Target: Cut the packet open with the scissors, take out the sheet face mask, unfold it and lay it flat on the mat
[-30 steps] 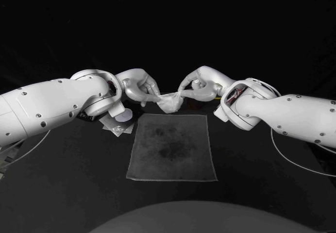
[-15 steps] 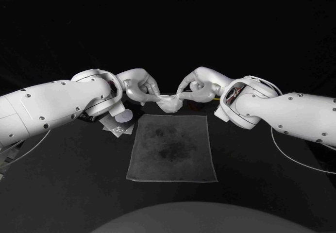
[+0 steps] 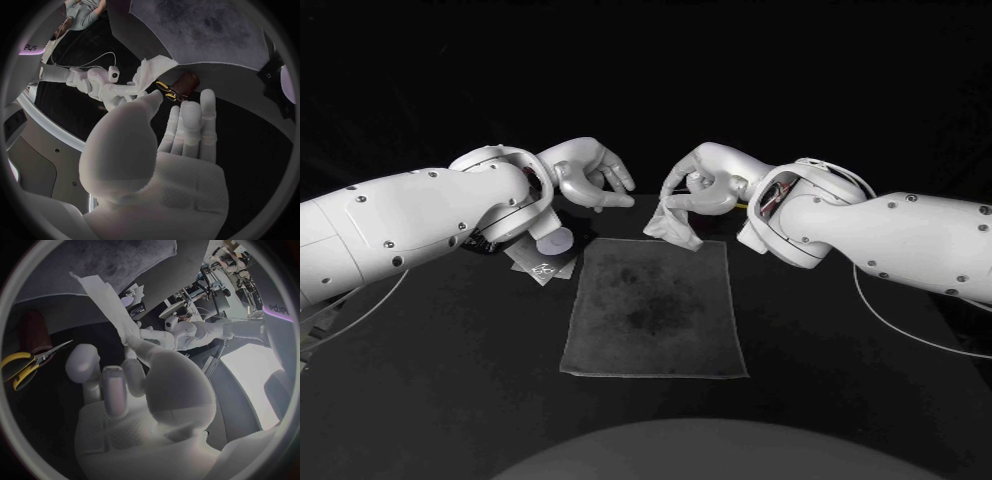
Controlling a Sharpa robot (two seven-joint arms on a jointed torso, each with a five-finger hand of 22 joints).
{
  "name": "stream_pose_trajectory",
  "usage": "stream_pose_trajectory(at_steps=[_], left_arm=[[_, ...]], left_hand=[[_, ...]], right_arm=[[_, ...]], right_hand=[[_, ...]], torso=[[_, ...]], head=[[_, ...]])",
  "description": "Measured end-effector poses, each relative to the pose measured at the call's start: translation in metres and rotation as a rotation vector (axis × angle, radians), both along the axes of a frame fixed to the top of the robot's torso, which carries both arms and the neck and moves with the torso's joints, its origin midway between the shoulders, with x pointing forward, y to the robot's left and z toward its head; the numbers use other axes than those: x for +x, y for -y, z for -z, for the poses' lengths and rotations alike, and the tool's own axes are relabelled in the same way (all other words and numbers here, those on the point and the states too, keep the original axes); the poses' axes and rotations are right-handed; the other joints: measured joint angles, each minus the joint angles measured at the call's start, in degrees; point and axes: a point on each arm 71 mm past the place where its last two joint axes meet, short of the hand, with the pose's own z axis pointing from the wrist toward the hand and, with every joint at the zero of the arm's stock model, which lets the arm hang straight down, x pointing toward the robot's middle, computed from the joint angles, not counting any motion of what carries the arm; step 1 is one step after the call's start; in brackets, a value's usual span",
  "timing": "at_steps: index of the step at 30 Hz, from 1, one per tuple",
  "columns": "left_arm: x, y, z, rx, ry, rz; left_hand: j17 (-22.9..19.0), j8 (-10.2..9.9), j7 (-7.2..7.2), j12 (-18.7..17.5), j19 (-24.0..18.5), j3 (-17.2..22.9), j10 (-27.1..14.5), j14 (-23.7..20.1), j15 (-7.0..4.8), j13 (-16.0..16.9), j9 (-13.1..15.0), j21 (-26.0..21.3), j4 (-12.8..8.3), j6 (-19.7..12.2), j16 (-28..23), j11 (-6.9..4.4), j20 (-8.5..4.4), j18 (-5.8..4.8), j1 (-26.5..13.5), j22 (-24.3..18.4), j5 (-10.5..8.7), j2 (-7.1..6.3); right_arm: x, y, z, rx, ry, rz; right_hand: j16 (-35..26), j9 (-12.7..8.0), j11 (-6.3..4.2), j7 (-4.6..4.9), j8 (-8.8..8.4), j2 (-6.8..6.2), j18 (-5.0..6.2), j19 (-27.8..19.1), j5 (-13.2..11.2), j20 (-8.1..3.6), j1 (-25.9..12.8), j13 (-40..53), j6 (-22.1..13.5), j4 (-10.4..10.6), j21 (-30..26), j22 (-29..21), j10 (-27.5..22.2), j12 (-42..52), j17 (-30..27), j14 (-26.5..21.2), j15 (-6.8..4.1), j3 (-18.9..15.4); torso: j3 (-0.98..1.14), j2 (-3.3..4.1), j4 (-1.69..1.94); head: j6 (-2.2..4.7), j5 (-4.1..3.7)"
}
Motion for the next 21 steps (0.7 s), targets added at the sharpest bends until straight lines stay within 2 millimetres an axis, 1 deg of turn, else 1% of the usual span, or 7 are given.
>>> stream_pose_trajectory(at_steps=[2,5,8,12,15,17,21], left_arm=[[0.001,-0.001,0.000,-0.003,-0.002,-0.007],[0.002,-0.003,0.001,-0.006,-0.009,-0.020],[0.002,-0.004,0.002,-0.008,-0.016,-0.033],[0.003,-0.006,0.002,-0.014,-0.024,-0.048],[0.001,-0.008,0.002,-0.027,-0.028,-0.057],[-0.002,-0.008,0.003,-0.038,-0.033,-0.061],[-0.014,-0.010,0.009,-0.086,-0.059,-0.069]], left_hand=[[-1.2,0.0,0.20,0.0,-0.3,-2.8,-1.0,-0.9,0.22,-0.3,-0.2,-0.6,0.6,-0.2,0.0,0.23,0.26,0.00,0.4,-0.4,0.00,0.38],[-2.1,-0.2,0.19,0.0,-0.7,-10.5,-3.3,-2.3,0.89,-0.7,-0.6,-1.9,2.5,-0.6,-0.2,0.73,0.66,-0.01,3.4,-1.1,0.00,2.29],[-2.6,-0.2,0.19,0.0,-0.5,-14.8,-3.7,-2.4,0.96,-0.8,-0.8,-2.3,4.1,-0.6,-0.2,0.99,0.78,-0.02,5.8,-1.5,0.00,3.31],[-2.7,-0.2,0.19,0.0,-0.3,-16.1,-4.1,-2.4,0.96,-0.8,-0.8,-2.3,4.6,-0.6,-0.2,0.96,0.99,-0.03,6.3,-1.5,0.00,3.68],[-2.9,0.4,0.17,1.3,-0.3,-16.5,-4.1,-2.7,1.05,-0.7,-0.8,-2.3,4.6,0.0,0.0,0.92,0.99,-0.29,7.3,-1.6,0.00,4.68],[-3.0,1.8,-0.01,3.7,-0.2,-16.5,-1.7,-2.7,0.71,0.1,-0.4,-2.3,4.6,2.1,0.3,0.25,0.87,0.13,7.9,-1.6,0.00,5.29],[-2.8,4.6,-1.41,8.6,0.8,-15.9,0.8,-1.6,-0.84,2.1,0.6,-2.3,4.4,4.5,0.9,-1.23,-0.18,0.57,8.7,-1.6,0.00,5.98]], right_arm=[[0.000,0.000,0.000,0.000,-0.002,0.002],[-0.001,-0.001,0.000,0.002,-0.006,0.005],[-0.002,-0.001,0.000,0.005,-0.011,0.011],[-0.002,-0.001,0.000,0.008,-0.018,0.021],[-0.003,0.000,0.000,0.009,-0.026,0.032],[-0.003,0.000,0.001,0.008,-0.032,0.040],[-0.002,0.001,0.002,0.006,-0.048,0.063]], right_hand=[[0.0,0.0,0.00,0.00,0.10,0.07,0.00,0.0,0.0,0.00,0.1,0.0,0.0,0.0,0.0,0.0,0.0,0.0,0.0,0.0,0.00,0.0],[0.0,0.0,0.00,0.00,0.12,0.07,0.00,0.0,-0.1,0.00,0.1,0.0,0.0,0.0,0.0,0.0,0.0,0.2,0.0,0.0,0.00,0.0],[0.0,0.0,0.00,-0.01,0.12,0.07,-0.01,0.0,-0.1,0.00,0.1,0.0,0.0,0.0,0.3,0.0,0.0,0.3,0.0,0.0,0.01,0.0],[-0.1,0.0,0.00,-0.01,0.12,0.07,0.00,0.0,-0.1,0.00,0.1,0.0,0.0,0.0,0.3,0.1,0.0,0.3,0.0,0.0,0.01,0.0],[0.0,0.0,0.00,-0.01,0.12,0.07,0.00,0.0,-0.1,0.00,0.1,-0.1,0.0,0.0,0.3,0.1,0.0,0.6,0.0,0.0,0.01,0.0],[0.0,0.0,0.00,-0.01,0.12,0.08,0.00,0.0,0.1,0.00,0.1,-0.1,0.0,0.0,0.3,0.1,0.0,0.7,0.0,-0.1,0.09,0.0],[0.0,0.0,0.00,0.00,0.12,0.14,-0.01,0.0,0.1,0.01,0.1,0.0,-0.1,0.2,0.2,0.1,0.0,0.7,0.0,-0.1,0.10,0.2]], torso=[[0.01,0.00,0.00],[0.01,0.00,0.00],[0.00,0.00,0.00],[0.01,0.00,0.00],[0.01,0.01,0.01],[0.01,0.01,0.00],[0.02,0.01,-0.02]], head=[[0.05,-0.02],[0.13,-0.06],[0.18,-0.07],[0.25,-0.07],[0.26,-0.07],[0.32,-0.08],[0.46,-0.02]])
